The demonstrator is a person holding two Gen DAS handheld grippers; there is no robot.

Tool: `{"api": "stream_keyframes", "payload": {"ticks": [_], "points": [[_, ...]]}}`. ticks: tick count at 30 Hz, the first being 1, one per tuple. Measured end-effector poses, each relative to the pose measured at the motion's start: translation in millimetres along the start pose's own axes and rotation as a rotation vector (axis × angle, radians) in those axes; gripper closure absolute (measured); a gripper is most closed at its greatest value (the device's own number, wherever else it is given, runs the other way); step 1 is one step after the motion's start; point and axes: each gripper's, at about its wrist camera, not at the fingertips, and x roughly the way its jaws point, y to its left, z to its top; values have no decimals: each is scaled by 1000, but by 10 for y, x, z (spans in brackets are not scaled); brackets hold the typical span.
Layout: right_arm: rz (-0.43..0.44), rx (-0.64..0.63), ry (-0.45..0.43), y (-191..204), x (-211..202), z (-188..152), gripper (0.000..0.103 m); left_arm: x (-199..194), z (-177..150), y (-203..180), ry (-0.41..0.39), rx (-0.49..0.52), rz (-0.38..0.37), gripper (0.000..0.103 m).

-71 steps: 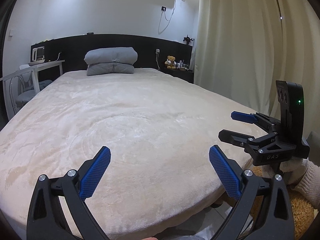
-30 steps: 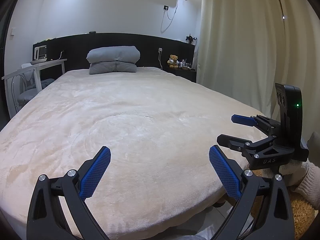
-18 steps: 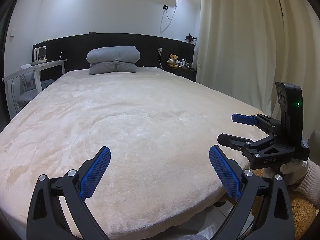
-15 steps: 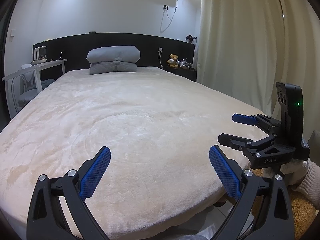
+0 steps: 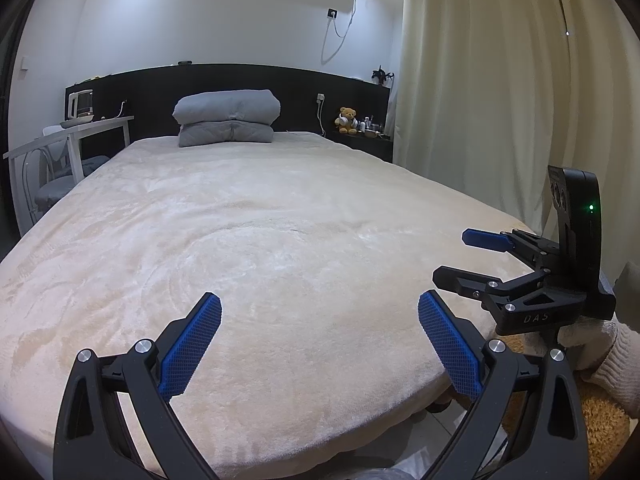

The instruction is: Collect trash

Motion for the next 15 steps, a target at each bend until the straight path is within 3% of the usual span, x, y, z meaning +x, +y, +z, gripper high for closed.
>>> {"api": "stream_keyframes", "payload": {"ticks": [15], "points": [[-4,-1,20,-25,60,0,5,10,-21,13,10,-4,-3,6]]}}
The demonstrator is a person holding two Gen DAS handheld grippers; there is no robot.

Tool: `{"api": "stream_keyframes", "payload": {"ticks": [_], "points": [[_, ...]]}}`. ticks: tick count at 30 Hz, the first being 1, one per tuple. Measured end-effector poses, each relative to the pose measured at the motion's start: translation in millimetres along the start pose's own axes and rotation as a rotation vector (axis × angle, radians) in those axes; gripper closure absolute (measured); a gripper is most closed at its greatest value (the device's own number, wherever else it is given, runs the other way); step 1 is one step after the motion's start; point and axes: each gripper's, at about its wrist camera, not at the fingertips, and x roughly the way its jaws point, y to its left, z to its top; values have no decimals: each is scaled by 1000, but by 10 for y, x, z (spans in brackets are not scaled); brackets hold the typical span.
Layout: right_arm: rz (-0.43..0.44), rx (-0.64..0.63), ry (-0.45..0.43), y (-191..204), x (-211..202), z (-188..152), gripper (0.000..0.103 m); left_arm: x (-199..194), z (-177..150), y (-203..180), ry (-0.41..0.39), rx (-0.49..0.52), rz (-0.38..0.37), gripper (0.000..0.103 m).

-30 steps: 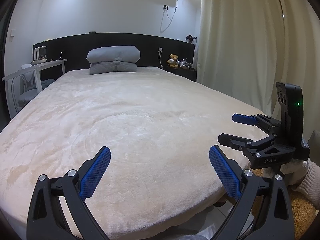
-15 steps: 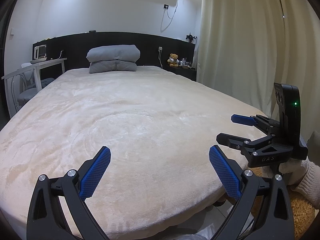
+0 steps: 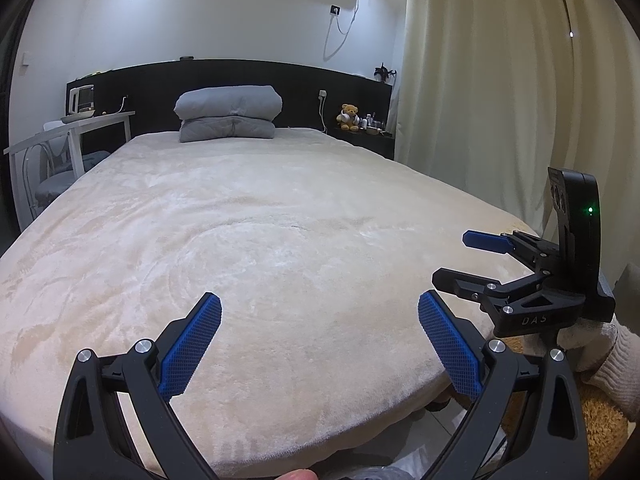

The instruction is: Collect trash

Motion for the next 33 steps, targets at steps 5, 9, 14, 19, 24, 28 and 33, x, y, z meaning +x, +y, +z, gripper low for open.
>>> {"api": "stream_keyframes", "payload": {"ticks": [5,9,14,19,24,28,33], "points": [[-2,-8,4,17,7,-15,5,4,1,-4,-2,5,0,6],[-10,-7,12,14,34,-16,5,-2,5,12,-6,3,0,6],[-20,-6,22,21,61,-27,5,-6,11,14,-8,3,-1,6],[-21,-18,26,42,67,-40,5,-3,11,10,-6,4,-1,6],[-25,-13,28,29,70,-35,5,-4,13,13,-8,1,-1,6],[-27,-15,27,27,66,-41,5,2,25,5,-3,-3,6,6],[-27,-13,27,26,63,-43,5,16,33,-12,5,-4,6,6]]}}
